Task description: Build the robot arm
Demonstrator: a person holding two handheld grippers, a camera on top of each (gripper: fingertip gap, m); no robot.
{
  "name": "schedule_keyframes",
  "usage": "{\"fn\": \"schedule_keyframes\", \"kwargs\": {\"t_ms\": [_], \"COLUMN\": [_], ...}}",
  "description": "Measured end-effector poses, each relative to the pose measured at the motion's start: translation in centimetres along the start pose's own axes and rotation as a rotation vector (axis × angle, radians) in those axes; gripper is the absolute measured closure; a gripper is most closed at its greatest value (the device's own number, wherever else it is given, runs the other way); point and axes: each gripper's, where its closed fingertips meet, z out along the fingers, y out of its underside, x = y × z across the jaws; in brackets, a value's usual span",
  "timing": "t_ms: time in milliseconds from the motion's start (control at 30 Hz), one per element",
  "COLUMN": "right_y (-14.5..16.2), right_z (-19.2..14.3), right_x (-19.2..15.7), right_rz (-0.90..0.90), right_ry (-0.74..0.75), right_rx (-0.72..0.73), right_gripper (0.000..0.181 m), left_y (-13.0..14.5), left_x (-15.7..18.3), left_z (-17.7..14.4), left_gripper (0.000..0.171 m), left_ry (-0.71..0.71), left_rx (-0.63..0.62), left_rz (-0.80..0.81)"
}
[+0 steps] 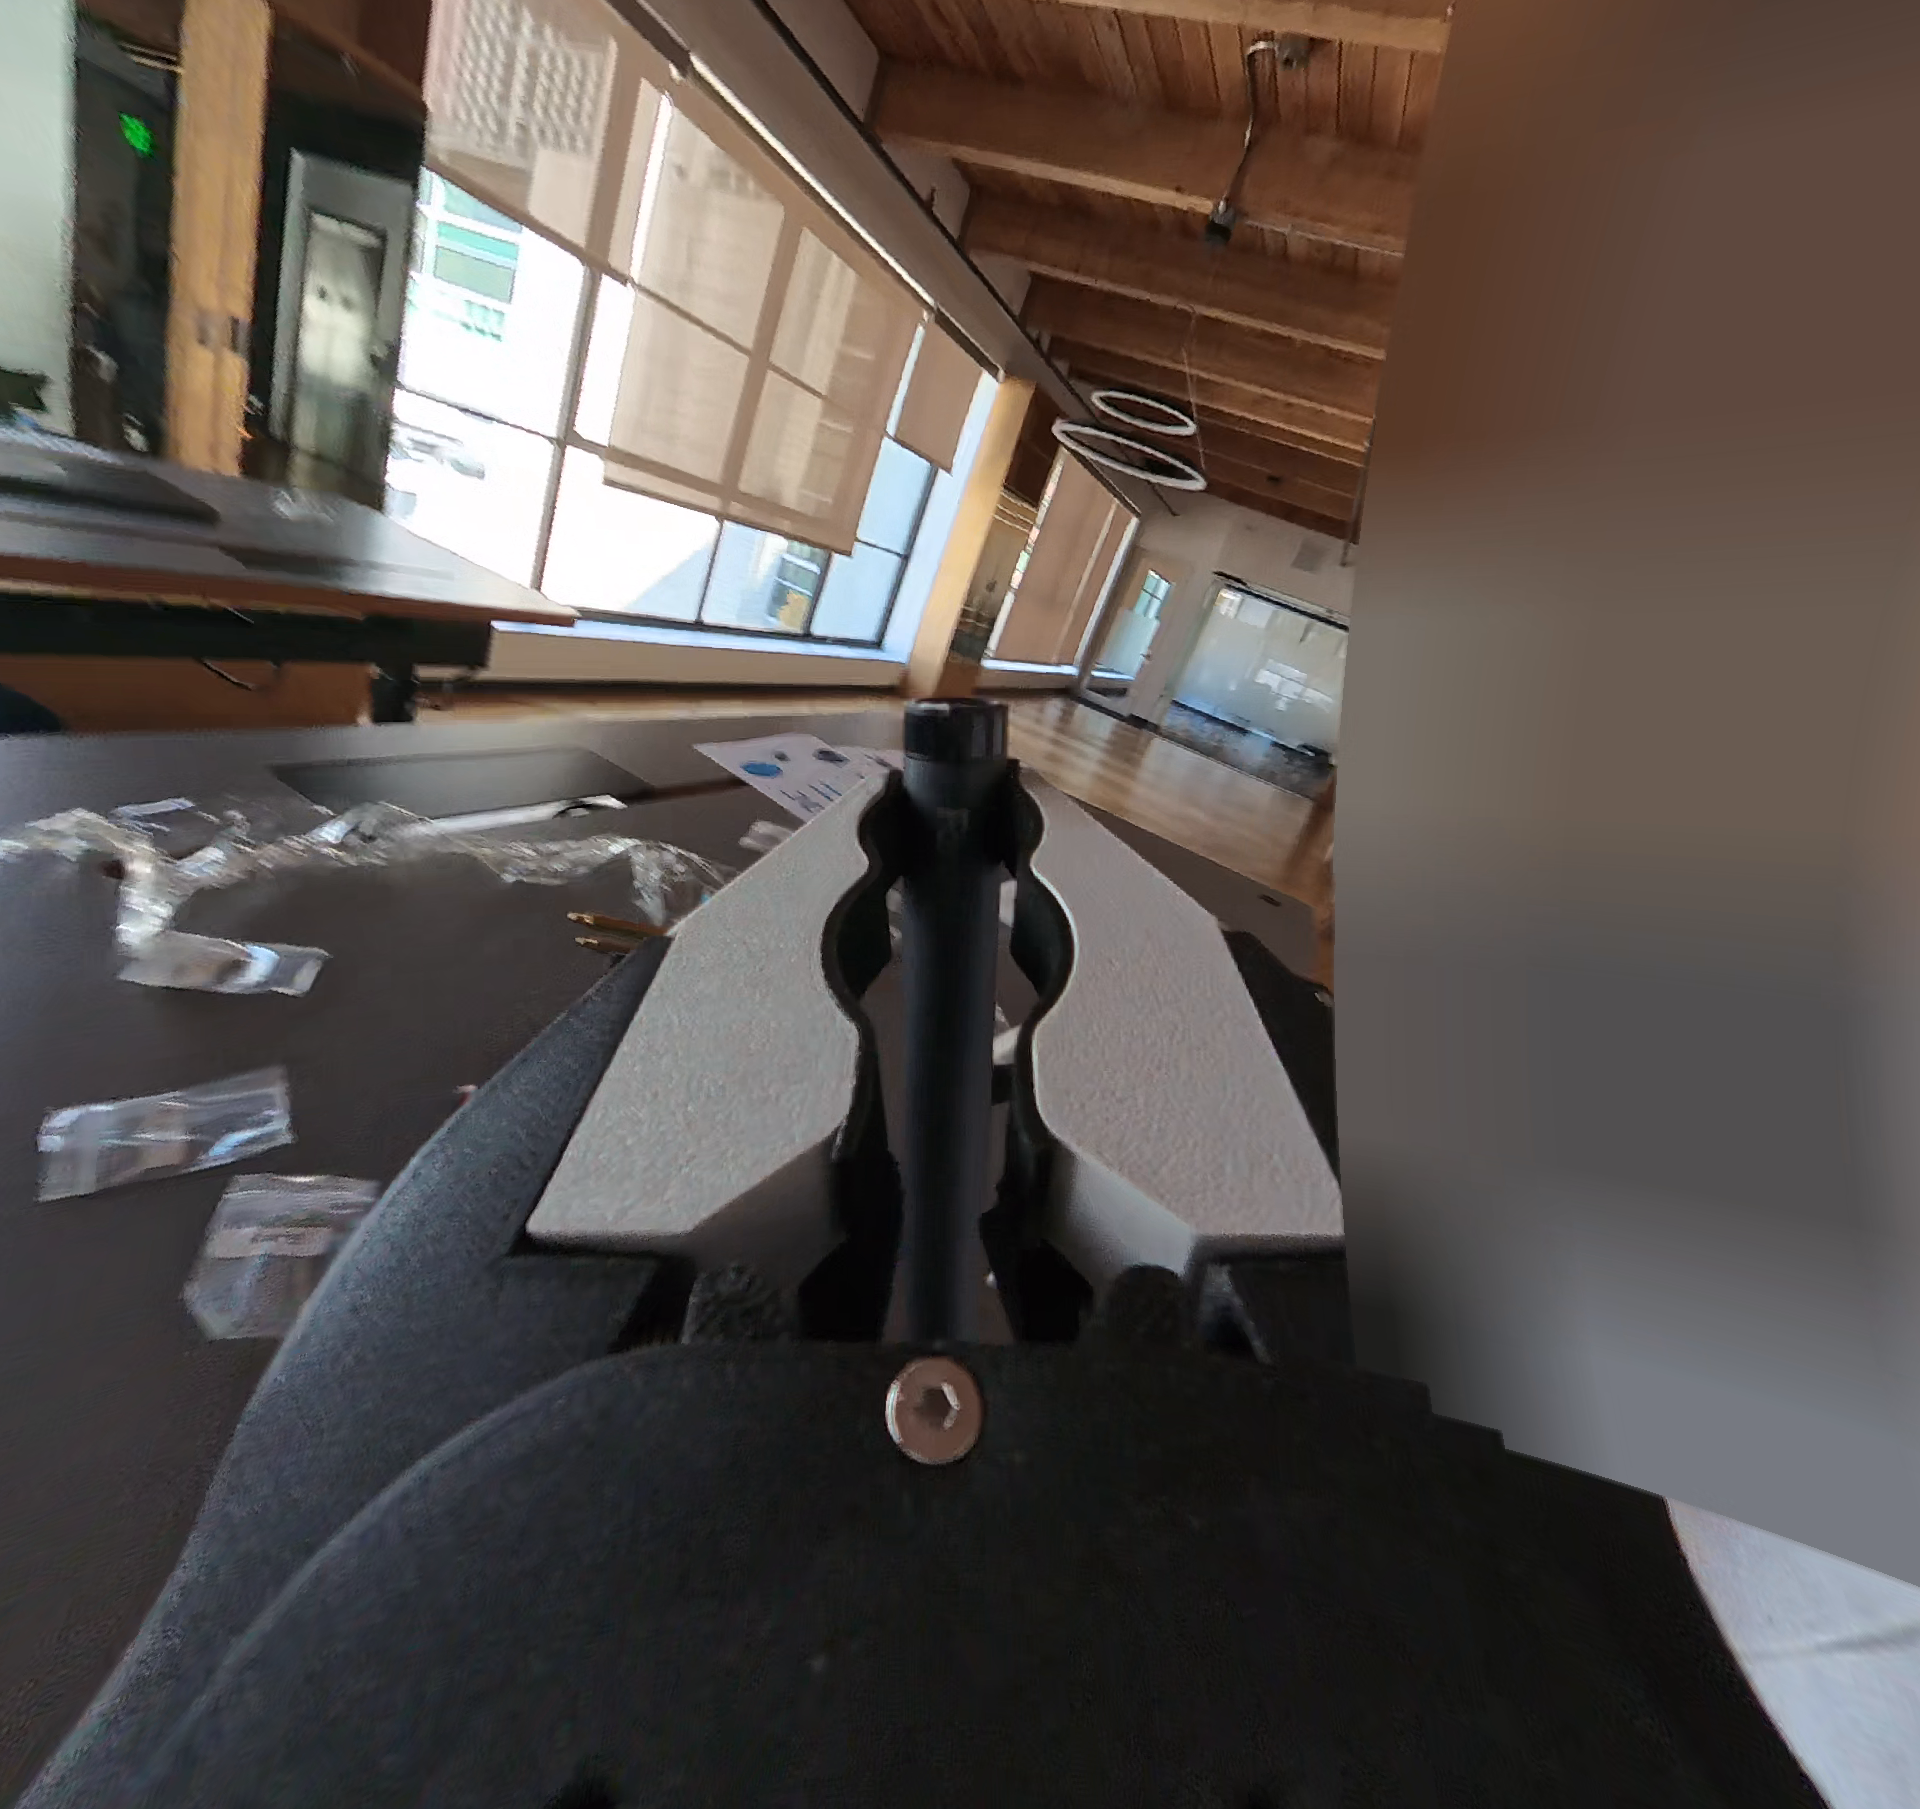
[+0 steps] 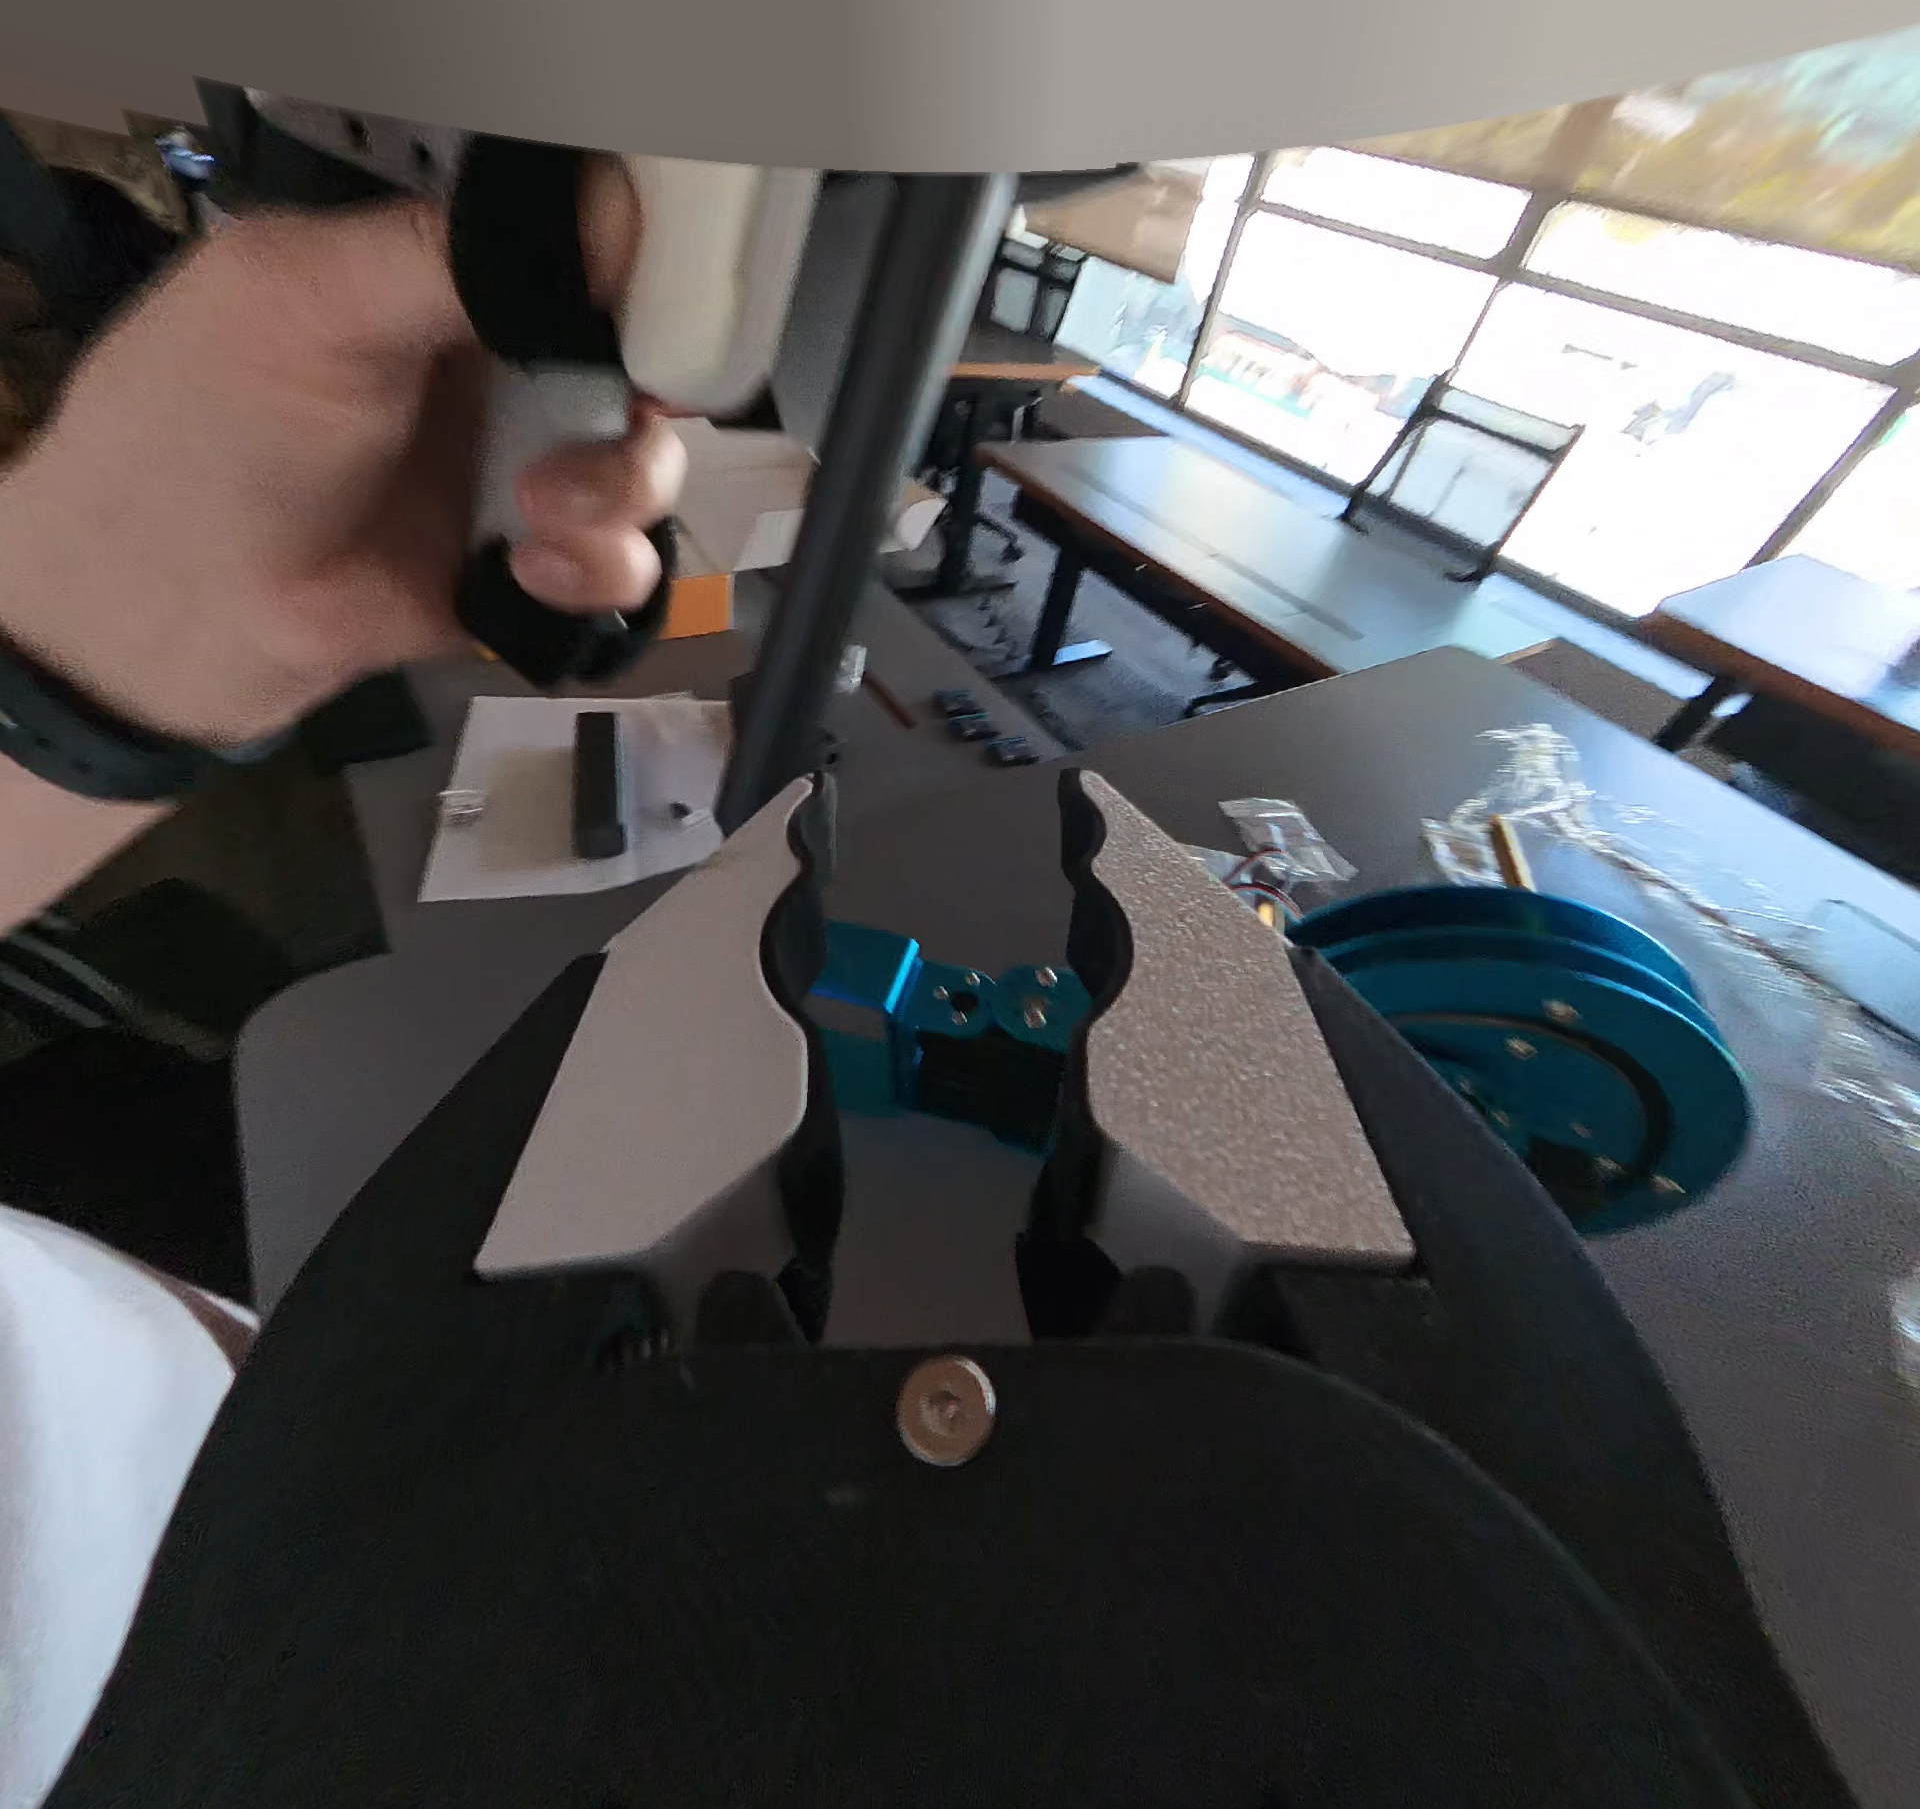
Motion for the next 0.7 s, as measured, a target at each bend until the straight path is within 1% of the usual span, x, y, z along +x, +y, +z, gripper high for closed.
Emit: {"fn": "schedule_keyframes", "kwargs": {"t_ms": [67, 100, 133, 167, 267, 300, 367, 433, 467, 500, 600, 667, 700], "right_y": [-0.4, -0.7, -1.0, -1.5, -3.4, -4.0, -5.3, -7.0, -7.5, -7.3, -6.6, -5.8, -5.1], "right_z": [1.2, 1.6, 1.8, 1.8, 1.2, 1.0, 0.6, 0.1, 0.0, -0.2, -1.3, -2.1, -2.5], "right_x": [-0.2, -0.2, -0.4, -0.5, -0.5, 0.0, 0.7, 0.2, 0.3, 0.9, 1.8, 2.3, 2.6], "right_rz": [0.045, 0.076, 0.118, 0.159, 0.253, 0.267, 0.274, 0.324, 0.344, 0.340, 0.375, 0.383, 0.373], "right_ry": [-0.060, -0.081, -0.111, -0.135, -0.194, -0.186, -0.186, -0.260, -0.272, -0.249, -0.232, -0.219, -0.195], "right_rx": [-0.037, -0.046, -0.048, -0.046, -0.019, -0.010, 0.016, 0.050, 0.057, 0.042, 0.008, -0.011, -0.033], "right_gripper": [0.138, 0.135, 0.137, 0.141, 0.140, 0.140, 0.137, 0.138, 0.142, 0.160, 0.164, 0.164, 0.164], "left_y": [0.8, 0.8, 0.7, 0.3, -1.2, -1.8, -2.5, -3.0, -2.7, -2.4, -2.0, -1.6, -1.4], "left_x": [-0.1, -0.2, -0.1, 0.2, 1.4, 1.9, 3.0, 4.1, 4.8, 5.6, 6.8, 7.3, 7.2], "left_z": [1.5, 2.1, 2.7, 3.1, 4.1, 4.4, 5.5, 6.6, 7.2, 7.6, 8.1, 7.7, 7.3], "left_gripper": [0.155, 0.155, 0.155, 0.155, 0.155, 0.155, 0.155, 0.155, 0.155, 0.155, 0.155, 0.153, 0.140], "left_ry": [0.047, 0.068, 0.091, 0.116, 0.199, 0.222, 0.258, 0.275, 0.294, 0.314, 0.345, 0.392, 0.404], "left_rx": [-0.015, -0.022, -0.030, -0.027, -0.017, -0.020, -0.061, -0.097, -0.145, -0.194, -0.243, -0.282, -0.293], "left_rz": [-0.036, -0.043, -0.046, -0.053, -0.073, -0.077, -0.047, 0.020, 0.052, 0.073, 0.141, 0.112, 0.090]}}
